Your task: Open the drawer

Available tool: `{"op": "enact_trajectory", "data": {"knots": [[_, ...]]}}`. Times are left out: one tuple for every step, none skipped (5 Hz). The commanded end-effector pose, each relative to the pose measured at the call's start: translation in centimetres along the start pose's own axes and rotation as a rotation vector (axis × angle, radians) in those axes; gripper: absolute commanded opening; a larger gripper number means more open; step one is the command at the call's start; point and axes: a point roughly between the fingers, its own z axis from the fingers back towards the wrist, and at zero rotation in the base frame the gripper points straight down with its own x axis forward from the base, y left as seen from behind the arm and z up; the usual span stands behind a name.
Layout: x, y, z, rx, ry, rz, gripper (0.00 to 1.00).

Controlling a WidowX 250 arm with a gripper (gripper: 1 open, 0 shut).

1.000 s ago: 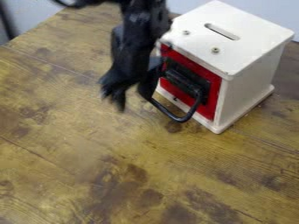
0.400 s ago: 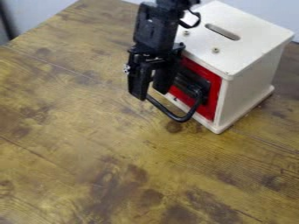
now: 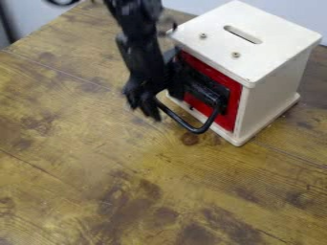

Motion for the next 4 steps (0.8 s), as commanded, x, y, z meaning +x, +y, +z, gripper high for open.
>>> {"op": "enact_trajectory", "data": {"knots": [[-1.7, -0.2, 3.8, -0.196, -0.322, -0.159, 1.00], [-4.3, -1.1, 3.3, 0.002, -0.458, -0.341, 1.00], [-3.1, -1.0, 1.7, 0.326, -0.512, -0.335, 1.00], [-3.0, -0.3, 1.2, 0.483, -0.247, -0.323, 0.00]]}}
